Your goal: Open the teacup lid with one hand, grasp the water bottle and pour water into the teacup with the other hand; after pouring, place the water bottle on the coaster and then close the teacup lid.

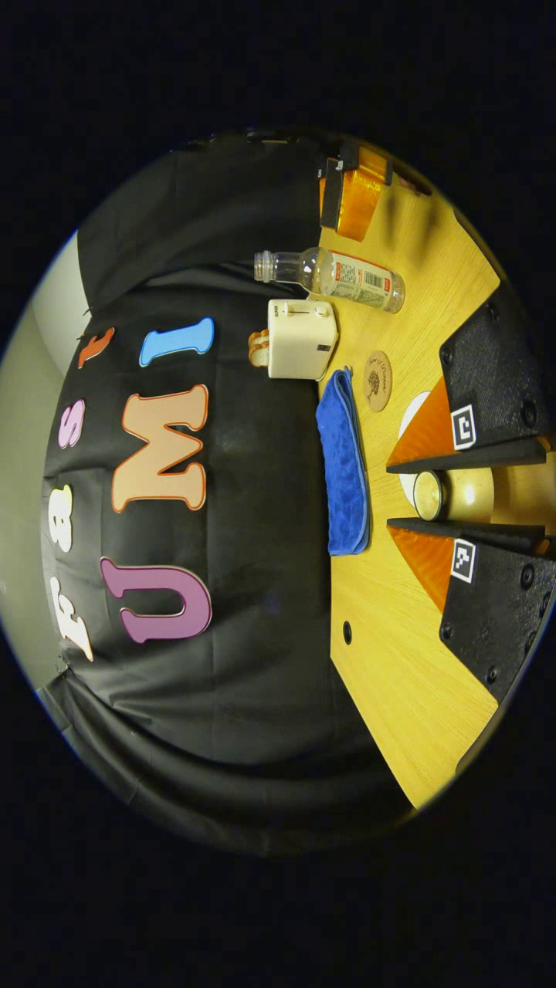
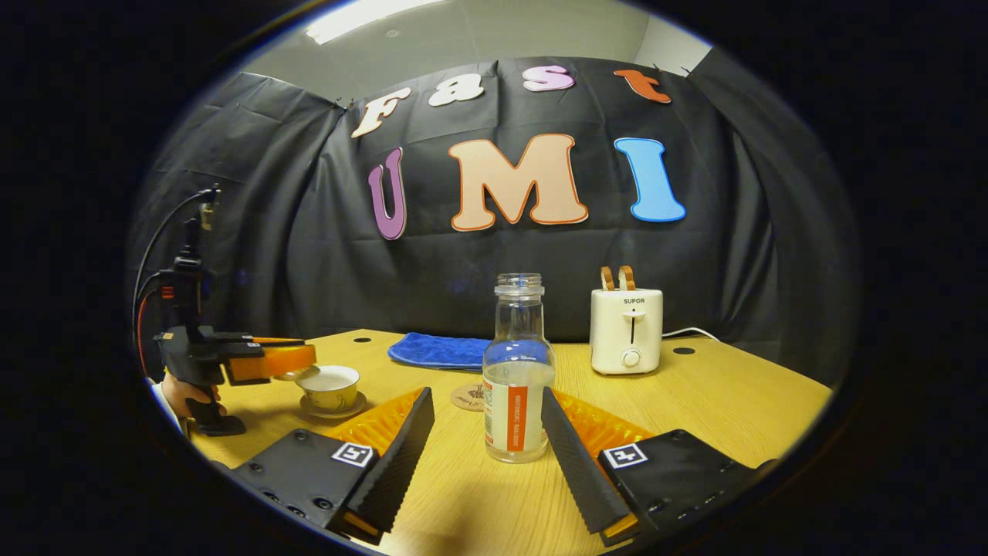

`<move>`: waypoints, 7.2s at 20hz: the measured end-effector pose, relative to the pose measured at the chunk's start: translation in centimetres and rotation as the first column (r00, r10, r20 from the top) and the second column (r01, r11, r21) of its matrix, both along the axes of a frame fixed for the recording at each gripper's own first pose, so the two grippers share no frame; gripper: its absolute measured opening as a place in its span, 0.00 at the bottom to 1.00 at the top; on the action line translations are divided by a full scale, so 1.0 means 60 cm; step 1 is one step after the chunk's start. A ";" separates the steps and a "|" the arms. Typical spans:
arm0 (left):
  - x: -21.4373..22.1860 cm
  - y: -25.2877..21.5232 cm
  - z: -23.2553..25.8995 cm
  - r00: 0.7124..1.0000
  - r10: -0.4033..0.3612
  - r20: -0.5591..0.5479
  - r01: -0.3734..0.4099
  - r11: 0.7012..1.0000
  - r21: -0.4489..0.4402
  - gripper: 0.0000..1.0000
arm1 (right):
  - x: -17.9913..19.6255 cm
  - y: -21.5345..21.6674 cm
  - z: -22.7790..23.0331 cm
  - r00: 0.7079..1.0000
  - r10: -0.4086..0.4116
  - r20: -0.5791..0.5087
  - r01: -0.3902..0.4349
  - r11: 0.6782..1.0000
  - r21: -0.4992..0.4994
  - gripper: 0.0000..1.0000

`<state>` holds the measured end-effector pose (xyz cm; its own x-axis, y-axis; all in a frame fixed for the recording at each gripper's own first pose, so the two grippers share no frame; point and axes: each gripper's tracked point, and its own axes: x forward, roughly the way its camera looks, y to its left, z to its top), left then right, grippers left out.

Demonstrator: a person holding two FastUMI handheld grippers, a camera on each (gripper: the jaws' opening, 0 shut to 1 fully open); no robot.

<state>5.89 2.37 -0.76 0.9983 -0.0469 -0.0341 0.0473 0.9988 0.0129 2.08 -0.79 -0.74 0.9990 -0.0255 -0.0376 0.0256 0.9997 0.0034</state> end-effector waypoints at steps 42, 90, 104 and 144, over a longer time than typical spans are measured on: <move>-0.062 0.153 0.006 0.989 0.148 0.029 -0.147 0.989 -0.013 0.27 | 0.132 0.051 0.047 0.989 -0.099 -0.112 -0.017 0.671 -0.742 0.80; -0.062 0.156 0.005 0.987 0.157 0.027 -0.157 0.988 -0.014 0.28 | 0.210 0.179 0.049 0.998 0.062 0.015 0.036 -0.357 -0.933 0.80; -0.062 0.156 0.006 0.987 0.157 0.027 -0.156 0.988 -0.015 0.27 | 0.198 0.212 0.098 0.976 0.181 0.123 0.197 -0.482 -0.854 0.81; -0.061 0.158 0.005 0.988 0.155 0.028 -0.155 0.988 -0.014 0.28 | 0.316 0.069 -0.068 0.977 0.057 -0.204 -0.059 0.998 -0.004 0.80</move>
